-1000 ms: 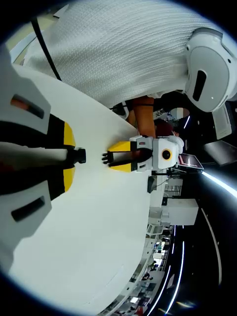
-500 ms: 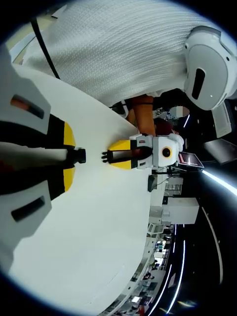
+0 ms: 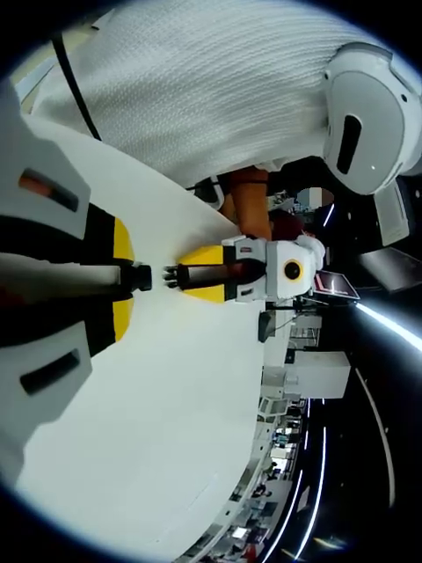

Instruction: Snap the two parts of the plastic buckle together until the buckle closes and remains connected.

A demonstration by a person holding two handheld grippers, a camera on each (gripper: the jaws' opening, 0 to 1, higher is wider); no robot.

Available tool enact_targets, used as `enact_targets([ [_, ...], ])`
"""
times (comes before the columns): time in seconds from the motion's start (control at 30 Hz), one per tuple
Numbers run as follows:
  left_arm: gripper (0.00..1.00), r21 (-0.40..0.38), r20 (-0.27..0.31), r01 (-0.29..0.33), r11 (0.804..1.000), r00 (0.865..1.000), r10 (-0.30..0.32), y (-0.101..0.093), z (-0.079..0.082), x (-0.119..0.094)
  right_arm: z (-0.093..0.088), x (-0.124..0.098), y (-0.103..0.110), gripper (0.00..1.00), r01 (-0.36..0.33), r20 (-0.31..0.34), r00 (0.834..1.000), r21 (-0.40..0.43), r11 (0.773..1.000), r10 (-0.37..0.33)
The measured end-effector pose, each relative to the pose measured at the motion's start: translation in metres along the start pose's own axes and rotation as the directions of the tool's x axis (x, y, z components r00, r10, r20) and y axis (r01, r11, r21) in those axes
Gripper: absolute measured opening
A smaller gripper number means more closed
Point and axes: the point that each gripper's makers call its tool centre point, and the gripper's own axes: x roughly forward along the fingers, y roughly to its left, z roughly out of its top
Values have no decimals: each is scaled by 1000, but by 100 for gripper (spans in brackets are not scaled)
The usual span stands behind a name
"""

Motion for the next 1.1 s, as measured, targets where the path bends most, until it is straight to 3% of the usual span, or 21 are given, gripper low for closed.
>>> enact_targets([
  [1.1,12,33,1,16,999,1000,-16,-5,5,12,4,8,3,13,-4,3,1000,-15,1000,4],
])
